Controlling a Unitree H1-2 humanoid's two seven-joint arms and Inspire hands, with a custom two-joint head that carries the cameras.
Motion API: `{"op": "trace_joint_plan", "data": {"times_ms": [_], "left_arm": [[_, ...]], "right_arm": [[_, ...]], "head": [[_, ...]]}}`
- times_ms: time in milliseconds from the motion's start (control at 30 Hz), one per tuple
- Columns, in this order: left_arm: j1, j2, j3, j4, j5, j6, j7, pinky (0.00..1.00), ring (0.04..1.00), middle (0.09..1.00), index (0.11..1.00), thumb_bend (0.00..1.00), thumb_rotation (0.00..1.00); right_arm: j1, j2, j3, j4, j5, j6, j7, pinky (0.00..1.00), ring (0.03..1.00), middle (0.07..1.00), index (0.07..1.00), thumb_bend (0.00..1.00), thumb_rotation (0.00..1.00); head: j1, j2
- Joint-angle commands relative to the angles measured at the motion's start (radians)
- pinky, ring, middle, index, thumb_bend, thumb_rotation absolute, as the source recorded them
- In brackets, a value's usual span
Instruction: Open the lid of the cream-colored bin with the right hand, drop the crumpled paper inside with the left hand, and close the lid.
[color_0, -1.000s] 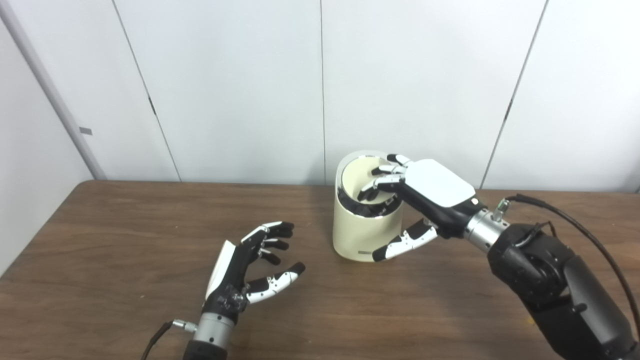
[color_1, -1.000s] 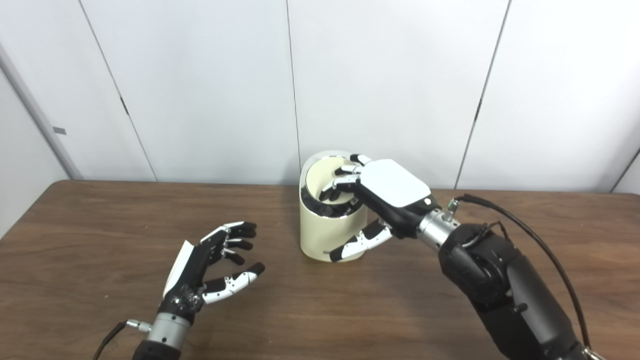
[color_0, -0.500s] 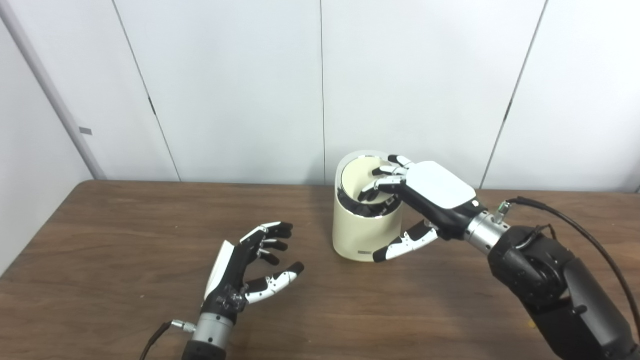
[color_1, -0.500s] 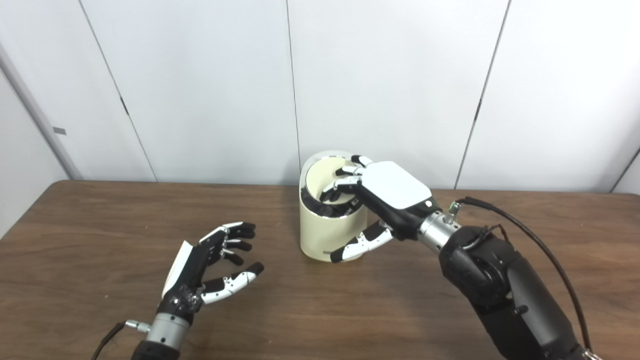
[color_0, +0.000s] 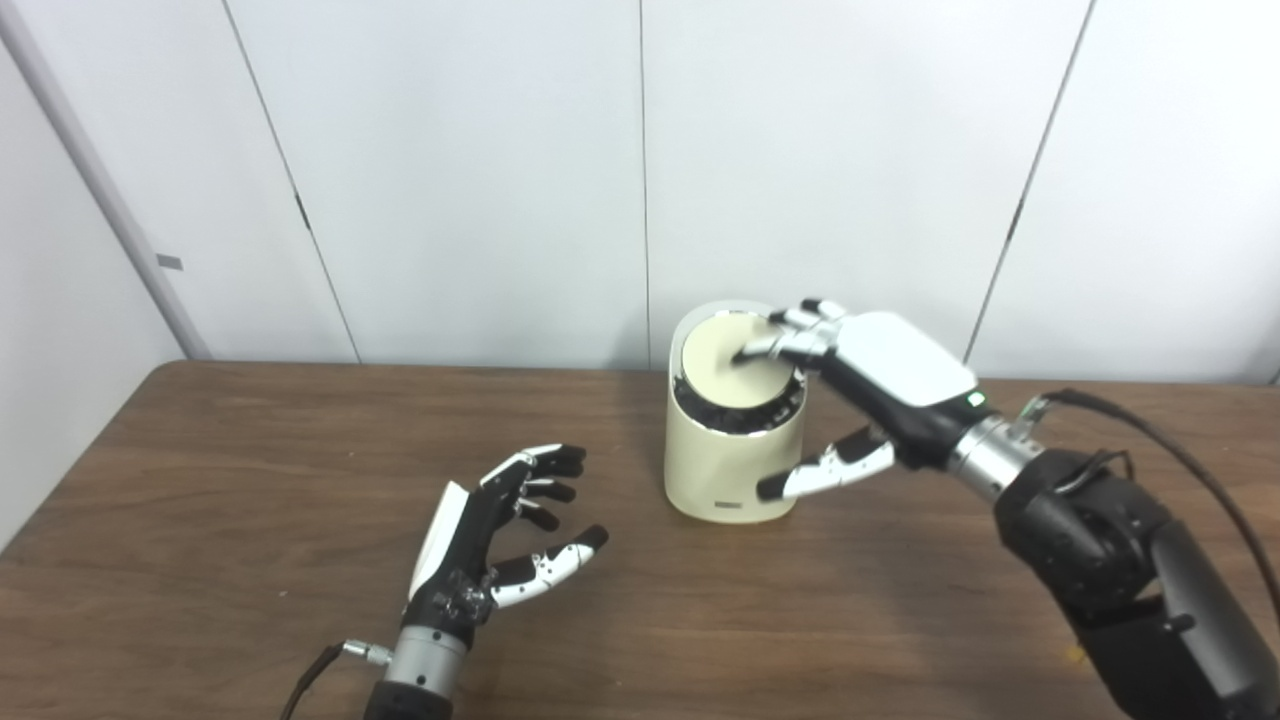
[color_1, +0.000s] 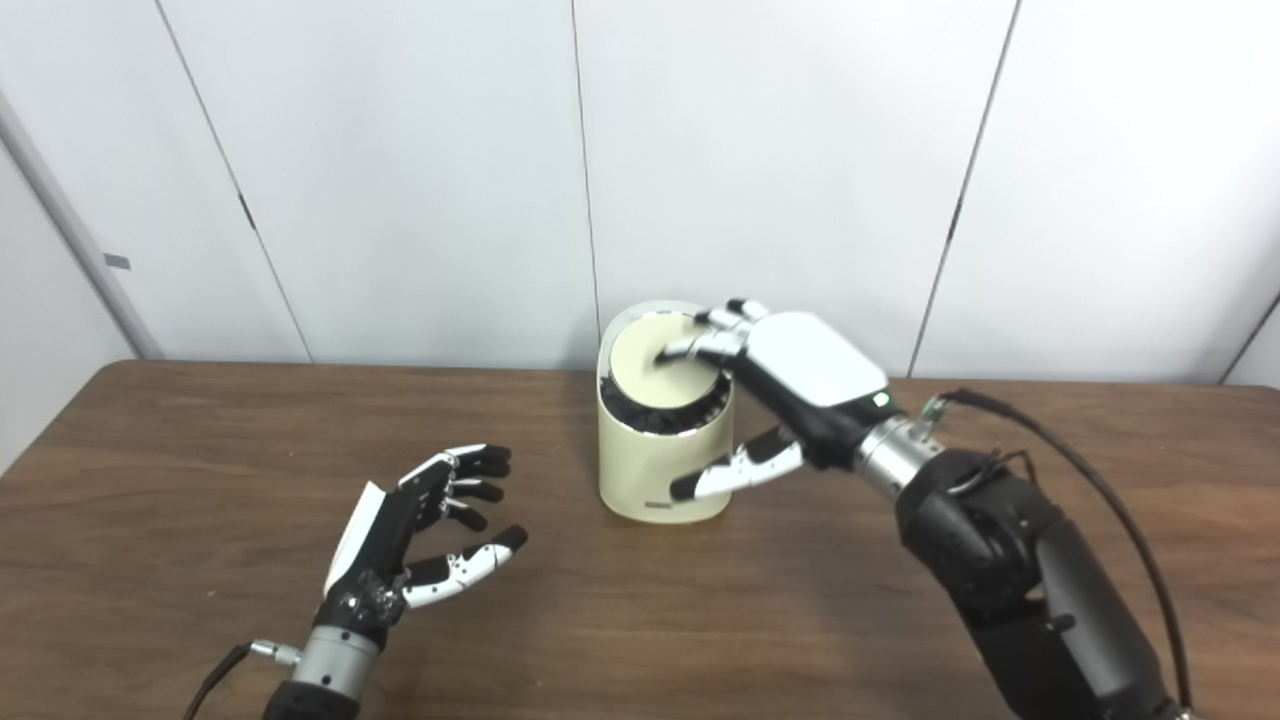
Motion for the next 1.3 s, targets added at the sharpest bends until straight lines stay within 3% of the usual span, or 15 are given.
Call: {"op": "trace_joint_plan", "data": {"times_ms": [0, 233, 367, 467, 567, 633, 767, 1033, 1100, 1267], "left_arm": [[-0.026, 0.004, 0.005, -0.026, -0.007, -0.017, 0.005, 0.55, 0.682, 0.747, 0.761, 0.61, 0.13], [-0.026, 0.005, 0.003, -0.027, 0.0, -0.019, 0.006, 0.56, 0.683, 0.747, 0.761, 0.61, 0.11], [-0.028, 0.005, 0.004, -0.027, -0.003, -0.019, 0.006, 0.55, 0.683, 0.749, 0.762, 0.61, 0.11], [-0.031, 0.005, 0.007, -0.023, -0.013, -0.025, 0.005, 0.55, 0.683, 0.748, 0.761, 0.62, 0.1], [-0.034, 0.007, 0.007, -0.018, -0.013, -0.032, 0.007, 0.55, 0.681, 0.747, 0.76, 0.62, 0.09], [-0.037, 0.008, 0.009, -0.016, -0.015, -0.034, 0.007, 0.56, 0.685, 0.749, 0.76, 0.62, 0.09], [-0.042, 0.008, 0.012, -0.017, -0.014, -0.03, 0.009, 0.56, 0.687, 0.746, 0.76, 0.62, 0.1], [-0.049, 0.009, 0.011, -0.015, -0.014, -0.034, 0.006, 0.57, 0.69, 0.747, 0.763, 0.63, 0.12], [-0.05, 0.008, 0.01, -0.014, -0.014, -0.036, 0.007, 0.56, 0.686, 0.746, 0.764, 0.62, 0.11], [-0.052, 0.0, 0.009, -0.014, -0.018, -0.029, 0.008, 0.56, 0.687, 0.746, 0.762, 0.63, 0.1]], "right_arm": [[-0.055, -0.002, -0.037, -0.045, 0.03, 0.002, -0.034, 0.88, 0.893, 0.845, 0.859, 0.71, 0.54], [-0.012, 0.002, -0.105, -0.068, 0.109, 0.001, -0.049, 0.74, 0.863, 0.878, 0.886, 0.74, 0.47], [0.045, 0.009, -0.138, -0.06, 0.15, -0.005, -0.082, 0.78, 0.853, 0.884, 0.882, 0.78, 0.43], [0.099, 0.019, -0.167, -0.042, 0.219, -0.012, -0.101, 0.89, 0.895, 0.901, 0.89, 0.82, 0.36], [0.137, 0.031, -0.189, -0.031, 0.295, 0.008, -0.089, 0.87, 0.951, 0.929, 0.905, 0.84, 0.33], [0.173, 0.038, -0.2, -0.021, 0.328, 0.016, -0.092, 0.8, 0.92, 0.943, 0.916, 0.85, 0.33], [0.251, 0.061, -0.218, -0.006, 0.37, 0.035, -0.107, 0.8, 0.895, 0.954, 0.964, 0.88, 0.4], [0.328, 0.113, -0.217, 0.025, 0.373, -0.004, -0.172, 0.8, 0.911, 0.961, 0.953, 0.87, 0.37], [0.336, 0.117, -0.214, 0.036, 0.379, -0.021, -0.18, 0.79, 0.905, 0.958, 0.95, 0.84, 0.32], [0.35, 0.122, -0.205, 0.022, 0.37, 0.04, -0.175, 0.81, 0.913, 0.964, 0.951, 0.84, 0.33]], "head": [[0.0, 0.001], [-0.001, 0.001], [-0.002, 0.002], [-0.005, 0.001], [-0.007, 0.001], [-0.008, 0.001], [-0.014, -0.001], [-0.026, -0.002], [-0.026, -0.002], [-0.026, -0.001]]}}
